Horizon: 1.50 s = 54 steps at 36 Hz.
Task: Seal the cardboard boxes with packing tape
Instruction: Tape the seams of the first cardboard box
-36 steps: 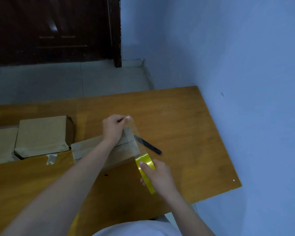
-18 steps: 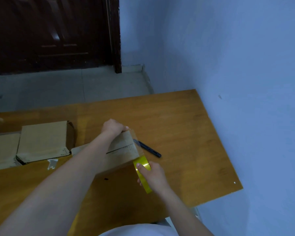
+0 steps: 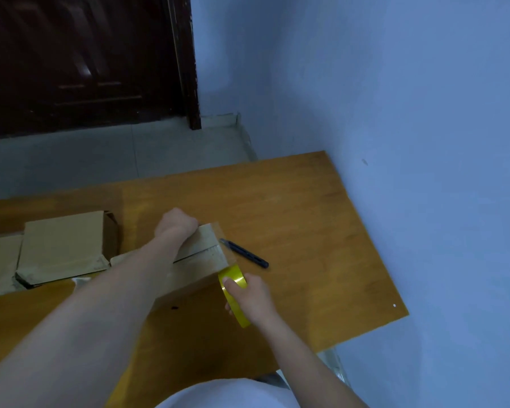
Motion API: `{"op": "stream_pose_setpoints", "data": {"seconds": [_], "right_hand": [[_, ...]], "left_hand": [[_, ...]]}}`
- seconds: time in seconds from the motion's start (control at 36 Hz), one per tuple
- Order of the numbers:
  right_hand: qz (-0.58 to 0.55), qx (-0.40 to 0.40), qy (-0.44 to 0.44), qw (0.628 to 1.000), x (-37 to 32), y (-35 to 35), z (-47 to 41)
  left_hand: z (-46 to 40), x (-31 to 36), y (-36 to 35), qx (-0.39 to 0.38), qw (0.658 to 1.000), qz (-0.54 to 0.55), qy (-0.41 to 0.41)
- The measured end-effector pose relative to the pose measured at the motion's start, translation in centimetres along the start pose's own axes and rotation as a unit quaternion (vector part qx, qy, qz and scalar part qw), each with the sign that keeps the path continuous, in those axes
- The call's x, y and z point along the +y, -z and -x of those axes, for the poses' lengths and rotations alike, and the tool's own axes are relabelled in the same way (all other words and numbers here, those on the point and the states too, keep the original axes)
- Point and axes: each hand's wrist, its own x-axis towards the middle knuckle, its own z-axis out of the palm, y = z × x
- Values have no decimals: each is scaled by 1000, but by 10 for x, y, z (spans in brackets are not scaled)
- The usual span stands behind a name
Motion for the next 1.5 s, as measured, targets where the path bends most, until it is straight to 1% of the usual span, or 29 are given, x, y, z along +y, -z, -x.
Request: {"op": "stream_pose_setpoints", "data": {"seconds": [0.06, 0.08, 0.14, 0.19, 0.25, 0.28, 0.33, 0.39, 0.42, 0.44, 0.53, 0.64, 0.69, 0.78, 0.83, 0.92, 1.0, 1.06, 1.14, 1.19, 1.22, 1.25, 1.31, 1.36, 1.42, 1.5], "right_hand": [[-7, -2, -5, 1000, 1, -1, -1], [-11, -4, -6, 1000, 1, -2, -1], [-15, -3, -5, 1000, 2, -4, -3], [-24, -1, 3, 1000, 2, -7, -3], [-46, -3, 9, 999, 0, -10, -2], [-54, -6, 12, 998, -2, -12, -2], [-67, -16, 17, 997, -6, -16, -5], [-91, -38, 19, 995, -10, -19, -6], [-111, -56, 20, 992, -11, -20, -6], [-134, -77, 21, 988, -10, -21, -7], [-192, -130, 13, 973, 0, -18, -6], [-182, -164, 33, 969, 17, -12, -7], [-191, -162, 38, 967, 21, -11, -8], [-203, -154, 38, 966, 22, -12, -11], [-207, -150, 23, 967, 25, -17, -10], [-183, -124, 10, 975, 34, -25, -12], [-177, -126, -12, 976, 32, -28, -15], [-169, -139, -31, 975, 32, -26, -20], [-139, -159, -42, 977, 37, -18, -28], [-140, -137, -51, 979, 39, -10, -35], [-141, -104, -47, 983, 39, -6, -41], [-119, -54, -33, 991, 36, 0, -48], [-2, 53, 20, 998, 32, 13, -69], [147, 114, 50, 981, 25, 26, -90], [277, 121, 67, 951, 22, 33, -109], [429, 71, 100, 895, 26, 33, -124]], "left_hand": [[0, -5, -7, 88, 995, 27, -34], [1, -9, -10, 134, 988, 39, -65], [14, -13, -11, 200, 968, 74, -134], [30, -22, -12, 242, 948, 89, -188], [49, -33, -16, 263, 929, 86, -246], [57, -39, -21, 256, 922, 75, -279], [67, -49, -34, 203, 923, 39, -323], [67, -60, -48, 137, 934, 1, -331], [65, -65, -53, 117, 936, -6, -333], [63, -70, -57, 114, 932, -7, -344], [57, -80, -64, 150, 912, -31, -381], [55, -79, -64, 179, 904, -38, -387], [54, -80, -66, 186, 901, -43, -388], [53, -79, -65, 177, 905, -32, -385], [53, -79, -67, 179, 904, -40, -386], [53, -79, -68, 180, 906, -57, -378], [52, -78, -66, 188, 903, -61, -381], [52, -81, -68, 193, 897, -91, -387], [54, -87, -78, 205, 886, -168, -381], [54, -89, -81, 217, 884, -174, -377], [54, -89, -81, 223, 882, -173, -377], [53, -90, -80, 226, 882, -172, -377], [53, -90, -80, 230, 882, -172, -374], [54, -89, -81, 230, 883, -169, -372], [54, -88, -80, 228, 886, -169, -367], [55, -88, -79, 207, 894, -165, -361]]}}
